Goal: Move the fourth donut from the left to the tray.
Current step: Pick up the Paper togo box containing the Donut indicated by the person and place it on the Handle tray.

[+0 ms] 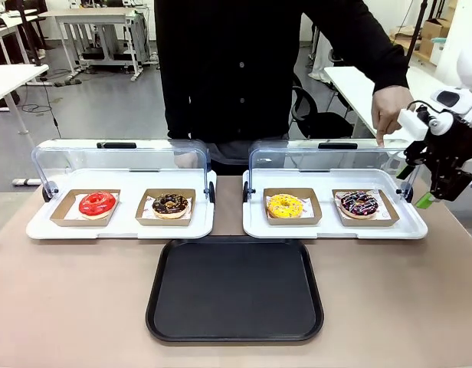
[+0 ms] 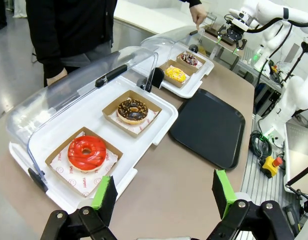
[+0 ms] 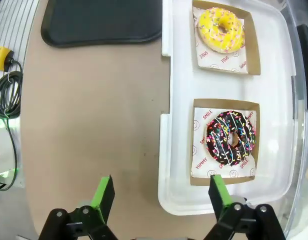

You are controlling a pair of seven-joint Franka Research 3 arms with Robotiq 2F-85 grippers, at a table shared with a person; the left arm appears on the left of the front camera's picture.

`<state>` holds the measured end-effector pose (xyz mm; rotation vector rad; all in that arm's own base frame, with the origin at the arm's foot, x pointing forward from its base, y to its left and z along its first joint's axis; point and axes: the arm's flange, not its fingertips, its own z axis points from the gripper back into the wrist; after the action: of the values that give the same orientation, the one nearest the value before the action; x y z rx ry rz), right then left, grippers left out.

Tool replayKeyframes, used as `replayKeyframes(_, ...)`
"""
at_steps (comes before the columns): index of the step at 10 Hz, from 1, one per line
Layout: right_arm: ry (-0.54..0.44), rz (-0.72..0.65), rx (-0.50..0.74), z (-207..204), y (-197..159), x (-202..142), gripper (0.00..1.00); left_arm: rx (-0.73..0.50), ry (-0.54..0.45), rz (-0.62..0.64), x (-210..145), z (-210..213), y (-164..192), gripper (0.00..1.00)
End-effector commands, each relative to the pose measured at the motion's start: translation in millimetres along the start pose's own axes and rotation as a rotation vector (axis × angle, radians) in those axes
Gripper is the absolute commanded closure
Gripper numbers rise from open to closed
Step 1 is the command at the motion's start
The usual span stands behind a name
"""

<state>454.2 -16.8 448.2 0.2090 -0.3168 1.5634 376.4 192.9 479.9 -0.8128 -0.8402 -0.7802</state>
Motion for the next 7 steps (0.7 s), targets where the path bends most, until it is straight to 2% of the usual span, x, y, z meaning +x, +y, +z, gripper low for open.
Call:
replayKeyframes(1, -0.004, -0.013, 0.010, 6.6, 0.1, 1.6, 0.00, -0.004, -0.033, -0.023, 2.6, 1.4, 1.1, 0.00)
replayKeyframes(2, 0.000, 0.000, 0.000, 0.0, 0.0, 0.0, 0.00, -0.004, -0.033, -0.023, 2.6, 1.4, 1.1, 0.00)
replayKeyframes(4, 0.085, 0.003, -0.020, -42.2, -28.3, -16.6, 0.00, -0.004, -0.033, -0.023, 2.6, 1.4, 1.1, 0.00)
replayKeyframes(7, 0.138, 0.013, -0.106, -77.4, -30.4, -27.9, 0.00, -0.004, -0.033, -0.023, 2.6, 1.4, 1.1, 0.00)
